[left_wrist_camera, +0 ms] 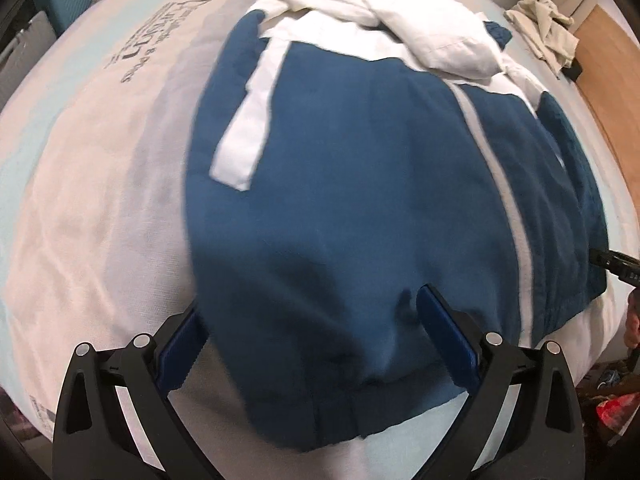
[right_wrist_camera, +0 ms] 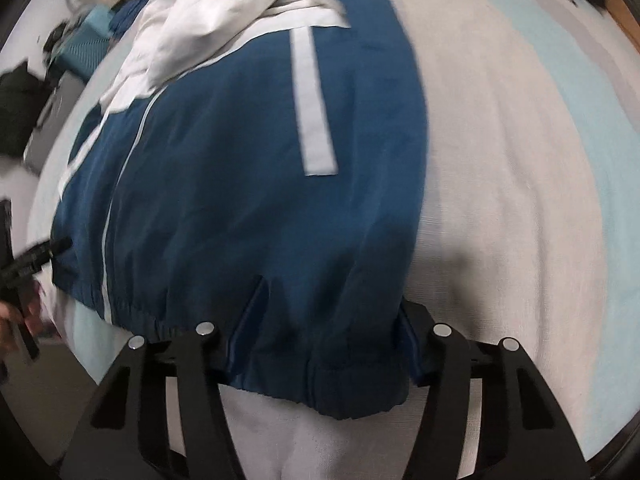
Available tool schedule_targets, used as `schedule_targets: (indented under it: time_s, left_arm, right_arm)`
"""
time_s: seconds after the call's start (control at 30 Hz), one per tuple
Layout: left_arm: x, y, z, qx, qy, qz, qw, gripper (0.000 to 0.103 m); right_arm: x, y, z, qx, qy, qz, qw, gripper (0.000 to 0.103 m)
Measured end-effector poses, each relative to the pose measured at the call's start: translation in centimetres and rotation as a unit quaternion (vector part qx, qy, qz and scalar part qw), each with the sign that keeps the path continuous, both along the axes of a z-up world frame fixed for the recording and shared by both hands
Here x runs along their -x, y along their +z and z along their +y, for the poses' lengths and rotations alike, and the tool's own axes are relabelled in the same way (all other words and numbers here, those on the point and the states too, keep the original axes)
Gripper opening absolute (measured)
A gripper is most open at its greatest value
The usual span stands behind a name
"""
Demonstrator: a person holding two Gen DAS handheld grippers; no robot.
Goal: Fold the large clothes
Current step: 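Reach both tools to the navy jacket hem and grasp it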
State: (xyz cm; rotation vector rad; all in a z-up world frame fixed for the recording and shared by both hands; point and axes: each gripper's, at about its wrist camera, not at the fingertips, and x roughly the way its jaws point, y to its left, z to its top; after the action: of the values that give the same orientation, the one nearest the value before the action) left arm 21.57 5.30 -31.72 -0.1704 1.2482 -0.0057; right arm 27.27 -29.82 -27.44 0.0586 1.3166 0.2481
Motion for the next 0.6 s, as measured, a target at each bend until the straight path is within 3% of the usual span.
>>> schedule_targets:
  time_s: [0.17,0.37,0.5,0.6]
  left_arm:
    - [0.5,-0.7,1.7,0.032,0.027,0.013,0.999,0.096]
    - [0.5,-0.8,2.8,0.034,0.04,0.019,0.9985,0.069]
    - [0.4,0.4,1.9,0.004,0.011,0.019,0.9998,0.048]
    - [0.4,1.0,1.4,-0.003,0.003,0.012,0.9999,0.043]
  right_arm:
    - [0.2,-0.4,0.9,0.01,0.011,-0.005,1.0,0.057]
    - [0.1,-0.3,0.8,0.01,0.002,-0.003,1.0,0.057]
    - [0.0,-0.1,1.1,0.019,0.006,-0.005,1.0,0.057]
    - [-0.1,0.3,1.3,0.022,0.009,-0.011,1.0,0.057]
